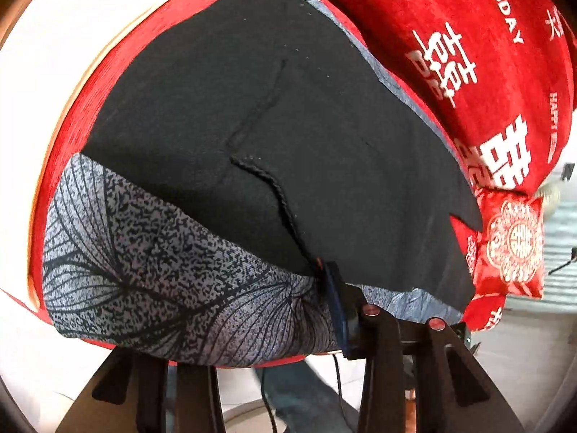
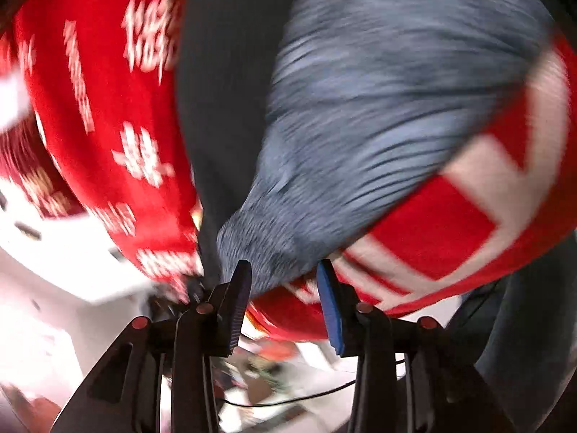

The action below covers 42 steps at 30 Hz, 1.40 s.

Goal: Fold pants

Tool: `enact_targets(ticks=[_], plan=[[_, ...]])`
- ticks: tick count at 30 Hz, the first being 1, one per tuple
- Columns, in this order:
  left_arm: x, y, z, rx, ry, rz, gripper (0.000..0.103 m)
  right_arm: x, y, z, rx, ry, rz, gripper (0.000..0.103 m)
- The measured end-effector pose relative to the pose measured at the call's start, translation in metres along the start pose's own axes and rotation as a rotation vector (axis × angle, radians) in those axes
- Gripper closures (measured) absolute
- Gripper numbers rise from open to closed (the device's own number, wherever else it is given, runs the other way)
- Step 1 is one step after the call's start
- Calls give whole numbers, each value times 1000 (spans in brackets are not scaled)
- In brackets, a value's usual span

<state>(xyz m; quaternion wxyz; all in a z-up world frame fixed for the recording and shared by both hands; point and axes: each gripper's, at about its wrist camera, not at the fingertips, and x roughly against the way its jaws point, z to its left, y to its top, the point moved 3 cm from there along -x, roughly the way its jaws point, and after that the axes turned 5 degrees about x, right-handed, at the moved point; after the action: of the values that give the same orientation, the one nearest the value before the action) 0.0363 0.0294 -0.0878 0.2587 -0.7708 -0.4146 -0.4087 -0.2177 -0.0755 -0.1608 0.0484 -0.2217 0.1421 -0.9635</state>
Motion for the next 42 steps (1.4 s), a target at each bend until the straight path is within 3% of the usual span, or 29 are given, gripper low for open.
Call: enact_targets(ticks=[3,4,5,7,10,13,17,20,24,27,29,31,33,34,35,37,40,42], plan=[[1,0,1,4,19,-6,63,16,10,-14,-137,132,-113,65],[1,0,1,13,28,-8,64,23,14,-15,-165,135,-147,87],[1,1,1,26,40,-13,69,29,18,-12,-171,110,-163,97],[4,2,-2,49,68,-21,69,32,26,10,-115,50,-134,97],[17,5,-13,61,99,-46,69,39,49,73,84,-46,-51,97],[38,20,-38,52,110,-117,69,48,79,132,242,-89,40,97],[51,68,-76,14,78,-214,69,33,135,191,404,-146,151,97],[40,118,-99,-52,98,-267,69,-4,193,224,484,-192,207,97],[0,179,-108,-103,197,-313,69,-75,263,225,568,-305,275,94],[-44,213,-99,-77,279,-304,68,-123,298,198,558,-441,314,94],[-57,226,-95,-55,313,-324,68,-144,311,186,531,-473,319,93],[-51,229,-100,-57,336,-316,68,-140,309,188,524,-461,298,88],[-32,223,-104,-60,319,-317,67,-132,298,199,559,-475,307,58],[-20,218,-104,-59,318,-326,55,-125,291,207,592,-485,299,37],[-6,212,-103,-54,347,-352,37,-116,280,217,634,-489,287,36],[18,203,-101,-56,421,-422,24,-104,257,234,701,-455,291,36],[16,202,-97,-54,436,-401,24,-115,236,236,746,-433,367,53],[1,207,-96,-53,454,-379,24,-134,230,228,778,-478,410,53]])
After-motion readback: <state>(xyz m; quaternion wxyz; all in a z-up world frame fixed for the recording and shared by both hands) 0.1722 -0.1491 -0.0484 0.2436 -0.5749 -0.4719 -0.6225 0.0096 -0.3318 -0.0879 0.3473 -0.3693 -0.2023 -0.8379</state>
